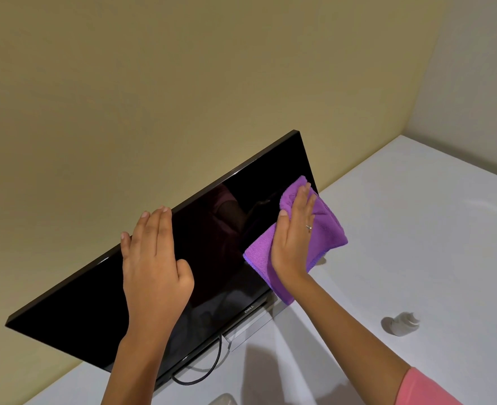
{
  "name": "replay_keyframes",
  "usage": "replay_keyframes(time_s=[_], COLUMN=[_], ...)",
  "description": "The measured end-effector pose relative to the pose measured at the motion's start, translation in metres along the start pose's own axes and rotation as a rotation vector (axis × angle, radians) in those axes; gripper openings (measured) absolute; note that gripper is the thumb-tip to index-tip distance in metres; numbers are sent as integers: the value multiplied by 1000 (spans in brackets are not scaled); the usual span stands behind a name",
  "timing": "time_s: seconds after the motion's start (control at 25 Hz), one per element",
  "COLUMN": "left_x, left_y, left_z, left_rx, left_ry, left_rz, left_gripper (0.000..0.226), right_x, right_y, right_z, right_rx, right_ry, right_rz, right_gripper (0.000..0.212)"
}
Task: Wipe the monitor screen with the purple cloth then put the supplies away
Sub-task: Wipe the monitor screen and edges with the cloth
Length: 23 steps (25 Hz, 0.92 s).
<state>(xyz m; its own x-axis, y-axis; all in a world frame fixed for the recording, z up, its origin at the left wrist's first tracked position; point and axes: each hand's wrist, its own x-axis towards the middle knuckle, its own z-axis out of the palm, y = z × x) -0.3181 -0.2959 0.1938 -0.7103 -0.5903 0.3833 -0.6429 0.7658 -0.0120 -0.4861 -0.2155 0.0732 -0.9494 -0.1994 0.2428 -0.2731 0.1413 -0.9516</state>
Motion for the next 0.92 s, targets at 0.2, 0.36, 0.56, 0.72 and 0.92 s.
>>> replay_keyframes(time_s=[0.2,0.36,0.56,0.72,0.92], left_x=[0,-1,-2,-2,-3], left_y=[-1,-1,-3,-4,-3], left_z=[2,4,5,4,3], left_rx=[13,16,1,7,17], left_ry=[6,25,47,41,40], left_rz=[9,12,17,30,41], left_gripper=[82,77,77,77,76], right_x=[-19,-34,-38,-40,-74], right_y=[42,70,71,70,77], right_z=[-7,-18,-18,-18,-17], right_rx=[-23,-47,-50,-155,-282], right_ry=[32,-8,17,64,-47], right_rz=[208,339,374,378,392], right_gripper=[56,58,57,57,37])
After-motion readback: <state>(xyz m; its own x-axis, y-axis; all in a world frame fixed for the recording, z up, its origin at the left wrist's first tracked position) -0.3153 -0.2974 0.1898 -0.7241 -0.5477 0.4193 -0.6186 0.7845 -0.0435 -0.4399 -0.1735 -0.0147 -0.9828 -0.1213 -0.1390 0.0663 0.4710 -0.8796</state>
